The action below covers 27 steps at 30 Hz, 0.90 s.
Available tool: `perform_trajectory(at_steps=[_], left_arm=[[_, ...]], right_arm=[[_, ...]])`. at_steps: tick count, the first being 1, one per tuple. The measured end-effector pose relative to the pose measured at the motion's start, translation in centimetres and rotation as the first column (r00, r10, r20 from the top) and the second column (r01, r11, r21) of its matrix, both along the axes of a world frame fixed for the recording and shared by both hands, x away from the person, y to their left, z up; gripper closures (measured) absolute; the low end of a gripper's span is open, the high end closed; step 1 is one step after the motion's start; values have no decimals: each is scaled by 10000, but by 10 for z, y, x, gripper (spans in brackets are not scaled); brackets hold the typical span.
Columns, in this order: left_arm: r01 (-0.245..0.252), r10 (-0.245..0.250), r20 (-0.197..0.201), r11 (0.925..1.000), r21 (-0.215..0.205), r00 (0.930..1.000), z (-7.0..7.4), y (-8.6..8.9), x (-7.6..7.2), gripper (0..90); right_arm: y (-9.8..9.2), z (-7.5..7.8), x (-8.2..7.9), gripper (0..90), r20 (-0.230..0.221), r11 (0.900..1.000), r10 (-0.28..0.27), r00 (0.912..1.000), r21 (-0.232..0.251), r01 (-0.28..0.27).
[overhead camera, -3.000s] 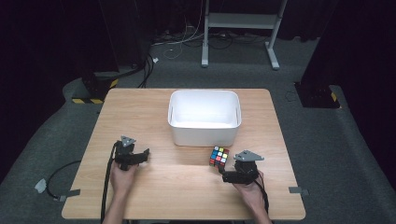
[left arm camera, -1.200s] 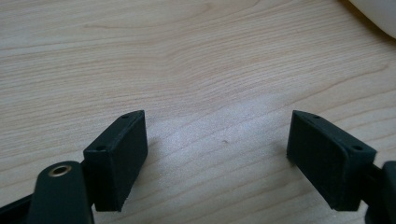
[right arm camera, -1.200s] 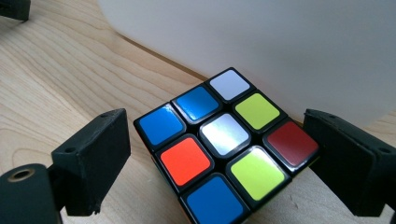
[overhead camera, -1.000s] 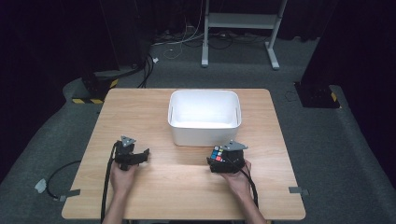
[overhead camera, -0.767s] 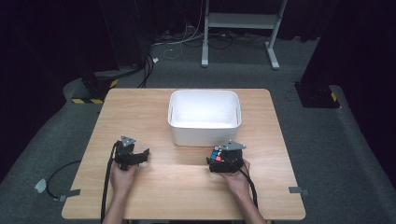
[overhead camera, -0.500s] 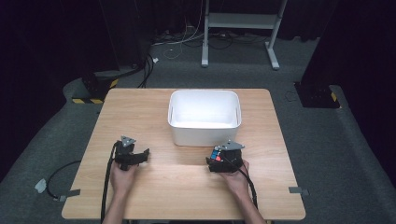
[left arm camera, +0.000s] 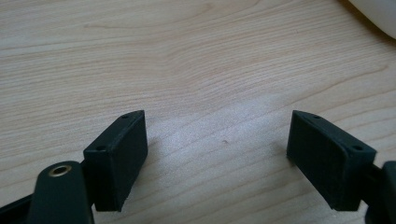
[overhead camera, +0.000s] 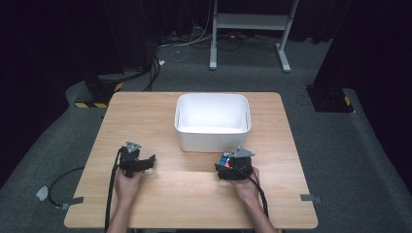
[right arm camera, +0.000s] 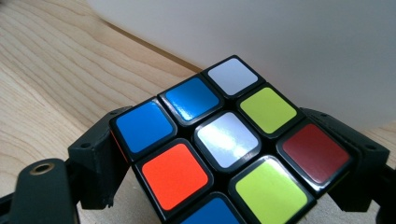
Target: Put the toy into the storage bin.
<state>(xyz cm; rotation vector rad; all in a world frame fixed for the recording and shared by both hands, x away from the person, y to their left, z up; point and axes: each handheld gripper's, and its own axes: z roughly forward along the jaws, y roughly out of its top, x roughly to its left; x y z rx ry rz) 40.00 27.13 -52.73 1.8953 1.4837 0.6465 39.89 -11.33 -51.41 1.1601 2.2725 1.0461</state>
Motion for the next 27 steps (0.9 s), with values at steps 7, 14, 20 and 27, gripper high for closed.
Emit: perform_trajectory(at_steps=[7, 14, 20, 27], left_arm=[[-10, 10, 9, 10000, -12, 10000, 0, 0, 0, 204], [-24, 24, 1, 10000, -27, 10000, 0, 0, 0, 203], [5, -5, -6, 10000, 12, 10000, 0, 0, 0, 203], [-10, 10, -8, 10000, 2, 10000, 0, 0, 0, 204]], right_arm=[[-3, 0, -2, 148, 96, 9999, -73, 9999, -92, 74], [-6, 1, -5, 148, 81, 10000, -2, 10000, -40, 2], [-10, 6, -8, 149, 104, 9997, 158, 9998, 204, -160], [-13, 11, -12, 149, 176, 9992, 303, 9994, 242, -307]])
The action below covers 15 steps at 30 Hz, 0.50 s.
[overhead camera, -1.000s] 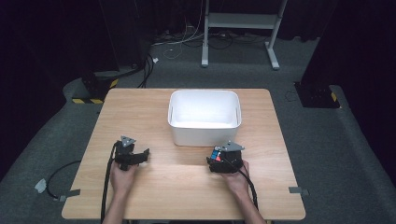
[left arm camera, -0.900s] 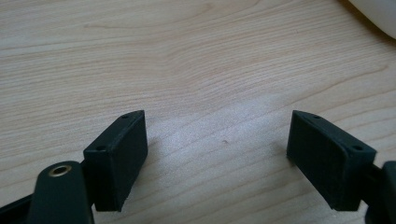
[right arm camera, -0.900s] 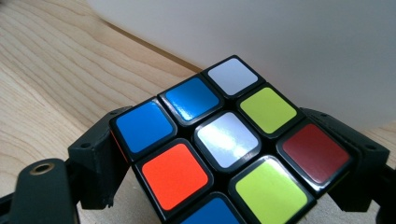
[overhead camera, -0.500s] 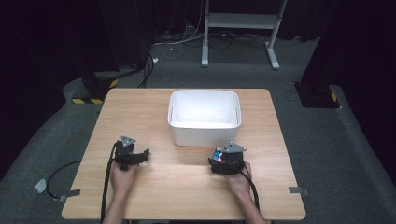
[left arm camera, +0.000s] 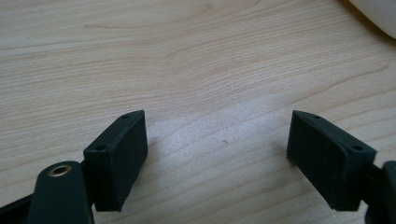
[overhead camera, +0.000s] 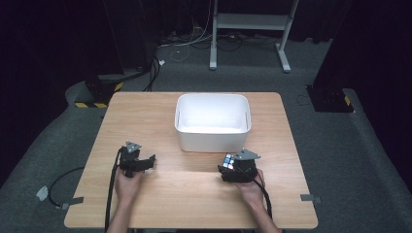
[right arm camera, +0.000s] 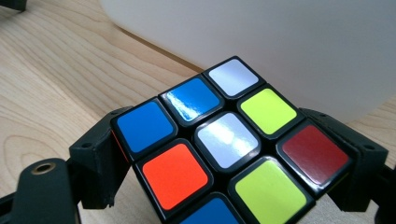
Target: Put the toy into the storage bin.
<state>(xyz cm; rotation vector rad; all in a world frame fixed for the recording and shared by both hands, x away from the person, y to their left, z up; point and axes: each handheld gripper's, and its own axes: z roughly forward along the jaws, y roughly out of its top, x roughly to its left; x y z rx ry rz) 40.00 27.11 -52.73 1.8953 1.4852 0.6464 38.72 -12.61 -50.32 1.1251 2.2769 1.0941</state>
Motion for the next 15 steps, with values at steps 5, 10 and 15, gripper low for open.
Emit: perform_trajectory(at_steps=[5, 10, 15], left_arm=[[-5, 5, 5, 10000, -2, 10000, 0, 0, 0, 204], [6, -6, 0, 10000, 0, 10000, 0, 0, 0, 204], [11, -11, 6, 10000, -5, 10000, 0, 0, 0, 204]], right_arm=[[-3, 5, -3, 149, 38, 9998, 178, 9998, -21, -177], [-4, 9, -4, 149, -17, 9997, 252, 9997, 4, -252], [-4, 13, -5, 149, -4, 9990, 444, 9990, 73, -444]])
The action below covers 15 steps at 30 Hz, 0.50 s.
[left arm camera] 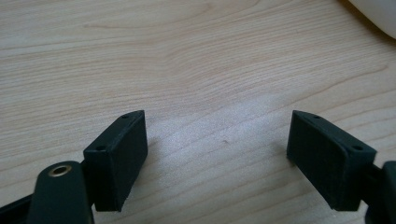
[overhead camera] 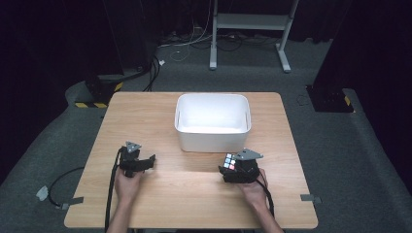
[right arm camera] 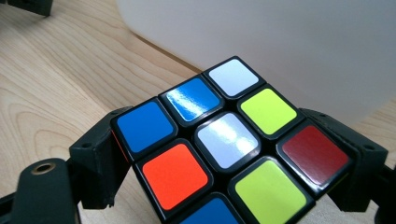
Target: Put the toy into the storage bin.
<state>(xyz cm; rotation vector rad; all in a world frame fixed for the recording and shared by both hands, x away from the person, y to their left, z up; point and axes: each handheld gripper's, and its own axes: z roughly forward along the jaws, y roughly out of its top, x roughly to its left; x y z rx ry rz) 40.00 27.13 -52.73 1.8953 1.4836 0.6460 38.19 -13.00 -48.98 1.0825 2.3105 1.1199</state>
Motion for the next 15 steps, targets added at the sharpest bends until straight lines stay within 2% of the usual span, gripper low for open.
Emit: perform_trajectory(at_steps=[15], left_arm=[[-11, 11, 9, 10000, -27, 10000, 0, 0, 0, 204]], right_arm=[[-4, 10, -2, 150, -216, 9993, 349, 9992, 126, -346]])
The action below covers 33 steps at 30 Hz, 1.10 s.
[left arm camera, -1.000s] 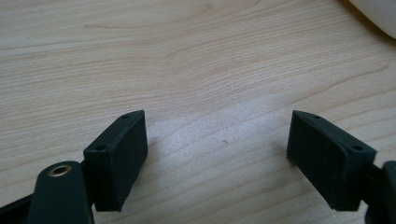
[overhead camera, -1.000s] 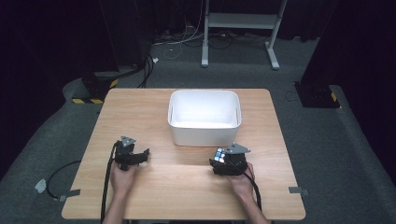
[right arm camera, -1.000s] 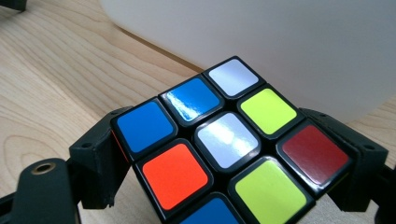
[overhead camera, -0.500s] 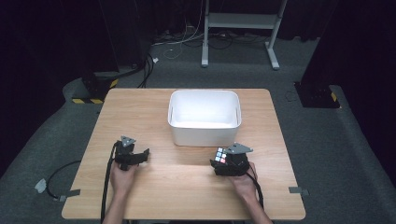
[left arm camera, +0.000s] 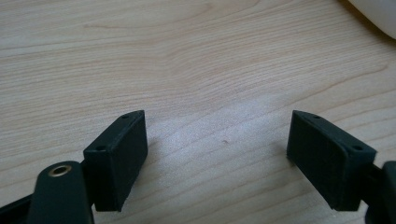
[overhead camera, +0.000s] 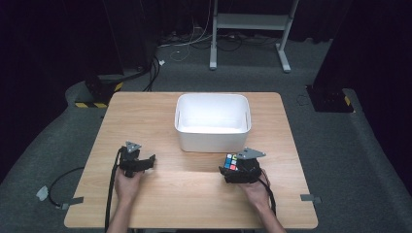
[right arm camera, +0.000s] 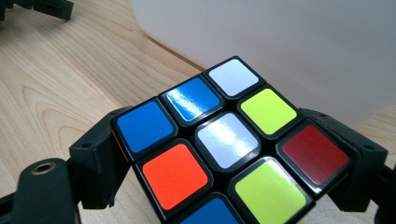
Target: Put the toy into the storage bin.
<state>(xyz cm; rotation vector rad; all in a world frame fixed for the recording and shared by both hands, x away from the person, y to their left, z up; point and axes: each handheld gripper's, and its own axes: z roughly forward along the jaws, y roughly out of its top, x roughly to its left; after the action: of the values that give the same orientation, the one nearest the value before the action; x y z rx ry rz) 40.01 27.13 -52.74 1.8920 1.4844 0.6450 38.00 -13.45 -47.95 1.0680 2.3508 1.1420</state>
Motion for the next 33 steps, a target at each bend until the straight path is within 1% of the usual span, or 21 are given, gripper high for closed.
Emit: perform_trajectory(at_steps=[3, 5, 8, 10, 14, 15, 23, 33], left_arm=[[0, 0, 0, 10000, 5, 10000, 0, 0, 0, 204], [12, -12, -6, 10000, 24, 10000, 0, 0, 0, 204], [13, -13, -19, 10000, 17, 10000, 0, 0, 0, 204], [13, -13, -16, 10000, 18, 10000, 0, 0, 0, 203], [19, -19, -15, 10000, 22, 10000, 0, 0, 0, 203], [19, -19, -13, 10000, 18, 10000, 0, 0, 0, 203], [12, -12, -9, 10000, 11, 10000, 0, 0, 0, 203], [16, -16, -10, 10000, 18, 10000, 0, 0, 0, 203]], right_arm=[[-1, 3, -1, 149, -31, 10000, 51, 10000, 71, -51], [-2, 6, -2, 149, -31, 10000, 93, 10000, 31, -93], [-3, 8, -2, 149, 12, 9999, 159, 9999, 53, -159], [-3, 9, -2, 149, -37, 9998, 161, 9999, 90, -161], [-3, 11, -2, 149, -38, 9999, 147, 9999, 34, -146], [-2, 12, -2, 149, 12, 9998, 198, 9998, -65, -197], [-2, 18, -4, 149, -24, 9994, 349, 9994, -27, -349], [-1, 33, -6, 149, 174, 9984, 548, 9983, -159, -545]])
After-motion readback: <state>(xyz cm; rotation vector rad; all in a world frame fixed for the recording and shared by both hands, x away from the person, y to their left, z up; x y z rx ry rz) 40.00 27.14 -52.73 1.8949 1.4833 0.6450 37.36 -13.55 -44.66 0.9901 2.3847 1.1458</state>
